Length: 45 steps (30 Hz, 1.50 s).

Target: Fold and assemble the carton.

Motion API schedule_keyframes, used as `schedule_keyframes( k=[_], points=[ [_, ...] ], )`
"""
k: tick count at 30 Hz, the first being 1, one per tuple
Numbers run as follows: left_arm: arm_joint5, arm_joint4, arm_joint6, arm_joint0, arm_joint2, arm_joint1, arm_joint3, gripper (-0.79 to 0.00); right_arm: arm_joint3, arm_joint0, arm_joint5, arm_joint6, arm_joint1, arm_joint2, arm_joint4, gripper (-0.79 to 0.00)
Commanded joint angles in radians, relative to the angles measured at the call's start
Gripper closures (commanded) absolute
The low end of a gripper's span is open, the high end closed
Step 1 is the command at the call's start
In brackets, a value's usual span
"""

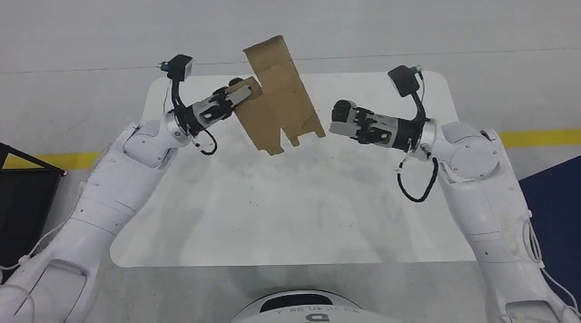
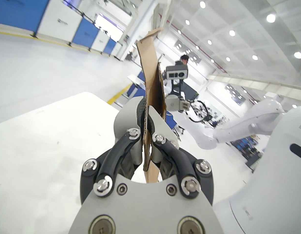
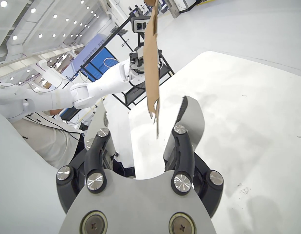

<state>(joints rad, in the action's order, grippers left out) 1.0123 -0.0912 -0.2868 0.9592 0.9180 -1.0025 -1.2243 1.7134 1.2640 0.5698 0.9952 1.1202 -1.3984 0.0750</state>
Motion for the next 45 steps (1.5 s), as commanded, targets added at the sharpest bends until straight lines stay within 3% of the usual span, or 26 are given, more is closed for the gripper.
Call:
schedule_keyframes(
  k=[1,7,16,24,31,34,39,45],
  points=[
    [0.000,0.095,0.148,0.022,-0.012,-0.021,0.007,0.000,0.000,0.000,0.000,0.000,0.000,0.000,0.000,-0.785],
    [0.000,0.161,0.286,0.013,-0.073,-0.077,0.066,0.000,0.028,-0.017,0.066,-0.033,-0.005,-0.004,-0.132,-0.785],
    [0.000,0.147,0.301,-0.042,-0.128,-0.133,0.154,0.000,0.051,-0.105,0.060,-0.061,-0.010,0.059,-0.473,-0.785],
    [0.000,0.142,0.313,-0.062,-0.142,-0.170,0.211,0.000,0.032,-0.194,0.147,-0.024,-0.002,0.204,-0.432,-0.785],
    [0.000,0.091,0.338,-0.060,-0.128,-0.193,0.258,0.000,0.055,-0.212,0.183,-0.024,-0.011,0.210,-0.443,-0.785],
    [0.000,-0.016,0.364,-0.038,-0.123,-0.207,0.240,0.000,0.075,-0.200,0.209,-0.045,-0.017,0.194,-0.456,-0.785],
    [0.000,-0.138,0.345,-0.014,-0.100,-0.221,0.229,0.000,0.100,-0.152,0.142,-0.183,-0.026,0.111,-0.561,-0.785],
    [0.000,-0.147,0.296,0.008,-0.071,-0.235,0.221,0.000,0.121,-0.059,0.008,-0.408,-0.027,0.030,-0.633,-0.785]
  ],
)
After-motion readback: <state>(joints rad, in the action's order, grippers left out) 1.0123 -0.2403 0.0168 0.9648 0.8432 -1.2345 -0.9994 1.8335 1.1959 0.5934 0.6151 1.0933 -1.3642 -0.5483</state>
